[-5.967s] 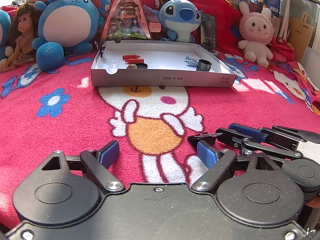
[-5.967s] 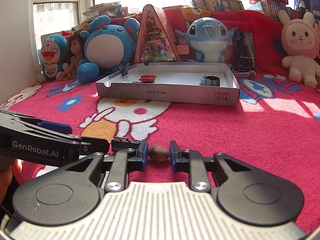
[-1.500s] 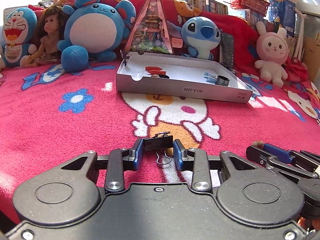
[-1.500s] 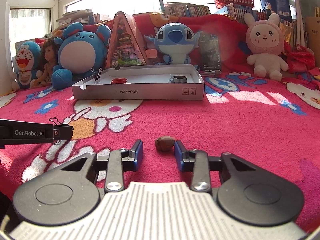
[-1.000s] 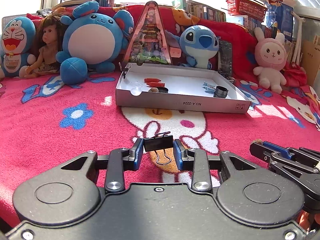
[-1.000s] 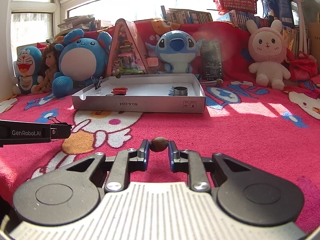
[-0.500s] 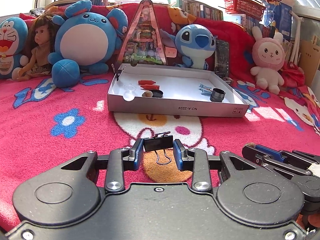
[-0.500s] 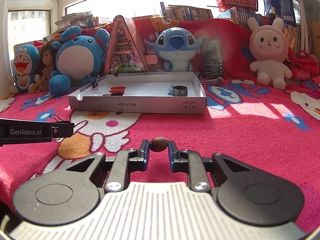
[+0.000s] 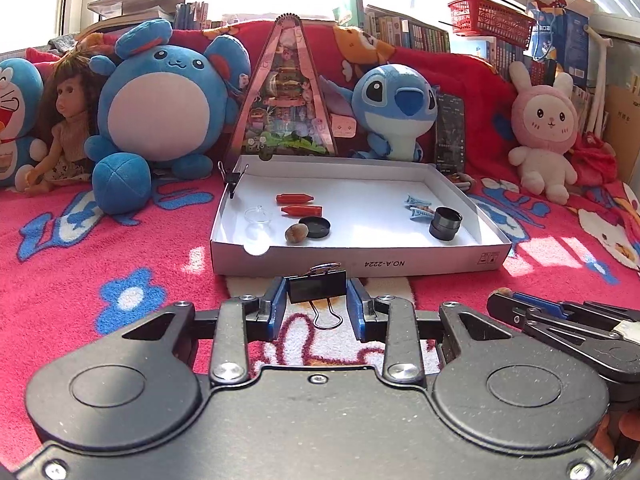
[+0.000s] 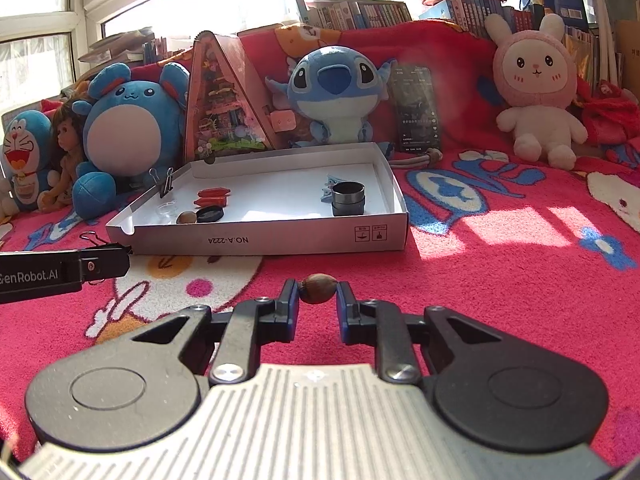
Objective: Organize rigid objects
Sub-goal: 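Carry the binder clip and the nut over into the white box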
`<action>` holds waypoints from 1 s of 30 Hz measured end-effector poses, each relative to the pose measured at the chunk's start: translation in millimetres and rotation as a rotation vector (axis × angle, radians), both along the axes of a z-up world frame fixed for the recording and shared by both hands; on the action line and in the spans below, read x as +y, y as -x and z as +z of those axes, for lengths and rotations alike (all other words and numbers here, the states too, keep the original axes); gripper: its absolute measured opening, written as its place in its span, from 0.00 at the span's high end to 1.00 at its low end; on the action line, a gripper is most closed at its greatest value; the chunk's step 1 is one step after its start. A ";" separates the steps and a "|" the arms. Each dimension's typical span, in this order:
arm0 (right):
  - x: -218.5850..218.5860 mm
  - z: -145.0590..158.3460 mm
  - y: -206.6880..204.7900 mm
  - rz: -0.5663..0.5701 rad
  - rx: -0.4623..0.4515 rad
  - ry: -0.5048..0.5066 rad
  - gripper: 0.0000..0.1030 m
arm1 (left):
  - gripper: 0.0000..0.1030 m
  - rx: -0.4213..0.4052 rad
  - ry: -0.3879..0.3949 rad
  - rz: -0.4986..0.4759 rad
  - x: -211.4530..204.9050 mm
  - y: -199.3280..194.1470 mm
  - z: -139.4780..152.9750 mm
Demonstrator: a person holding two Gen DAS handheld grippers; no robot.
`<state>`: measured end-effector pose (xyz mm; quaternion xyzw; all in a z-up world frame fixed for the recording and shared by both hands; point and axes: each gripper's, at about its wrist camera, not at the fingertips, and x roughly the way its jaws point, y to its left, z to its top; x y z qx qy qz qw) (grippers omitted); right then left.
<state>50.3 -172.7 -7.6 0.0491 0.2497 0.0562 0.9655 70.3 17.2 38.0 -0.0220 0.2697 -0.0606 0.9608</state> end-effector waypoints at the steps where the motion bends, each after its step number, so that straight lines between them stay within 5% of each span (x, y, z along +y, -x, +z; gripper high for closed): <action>1: -0.4 1.1 -2.2 -0.002 0.000 -0.002 0.76 | 0.70 -0.006 -0.002 0.000 -0.2 -3.1 2.0; 30: 13.5 18.3 -94.3 -0.016 0.024 0.049 0.76 | 0.70 0.062 0.017 0.056 3.3 -107.5 3.0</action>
